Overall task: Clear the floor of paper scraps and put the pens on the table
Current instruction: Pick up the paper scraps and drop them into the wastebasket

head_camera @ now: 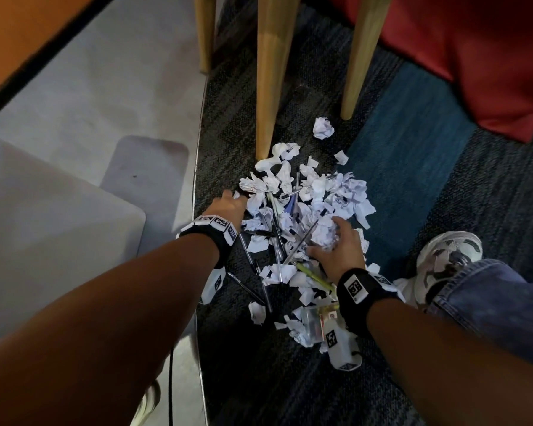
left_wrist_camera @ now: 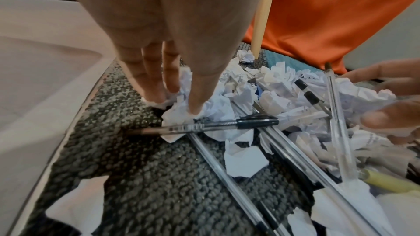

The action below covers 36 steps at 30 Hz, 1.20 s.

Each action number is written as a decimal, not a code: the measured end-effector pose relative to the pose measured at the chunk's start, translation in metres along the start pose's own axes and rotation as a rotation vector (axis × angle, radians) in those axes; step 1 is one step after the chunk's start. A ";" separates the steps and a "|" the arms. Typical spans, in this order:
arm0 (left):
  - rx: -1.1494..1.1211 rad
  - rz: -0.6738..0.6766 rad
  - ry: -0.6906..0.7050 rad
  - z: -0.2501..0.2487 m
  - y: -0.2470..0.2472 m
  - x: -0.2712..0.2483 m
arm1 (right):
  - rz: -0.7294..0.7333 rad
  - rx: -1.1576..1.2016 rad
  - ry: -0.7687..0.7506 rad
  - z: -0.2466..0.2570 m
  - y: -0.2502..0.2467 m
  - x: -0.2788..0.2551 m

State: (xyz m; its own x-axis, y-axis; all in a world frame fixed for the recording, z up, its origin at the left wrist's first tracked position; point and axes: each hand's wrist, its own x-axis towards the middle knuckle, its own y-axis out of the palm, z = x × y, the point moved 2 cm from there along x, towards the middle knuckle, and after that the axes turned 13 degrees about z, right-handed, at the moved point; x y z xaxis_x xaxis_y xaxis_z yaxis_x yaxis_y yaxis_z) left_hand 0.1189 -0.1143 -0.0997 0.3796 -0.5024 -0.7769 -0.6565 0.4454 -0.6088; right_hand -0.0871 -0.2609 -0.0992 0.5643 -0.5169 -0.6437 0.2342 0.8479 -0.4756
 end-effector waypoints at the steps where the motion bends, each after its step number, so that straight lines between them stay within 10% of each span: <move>1: 0.000 0.009 -0.003 0.000 0.001 0.000 | -0.010 0.020 -0.014 -0.001 0.003 -0.003; 18: -0.169 -0.029 -0.058 0.008 -0.016 -0.060 | -0.189 -0.167 -0.074 0.018 -0.022 -0.039; 36: -0.278 -0.573 -0.077 0.062 -0.107 -0.296 | -0.089 -0.245 -0.567 0.235 0.010 -0.147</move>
State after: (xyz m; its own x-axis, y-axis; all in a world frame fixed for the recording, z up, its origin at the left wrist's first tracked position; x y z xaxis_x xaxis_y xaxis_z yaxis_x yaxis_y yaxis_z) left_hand 0.1173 0.0323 0.1858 0.7596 -0.5442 -0.3561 -0.4760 -0.0920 -0.8746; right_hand 0.0180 -0.1490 0.1315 0.8993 -0.3846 -0.2083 0.1494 0.7177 -0.6801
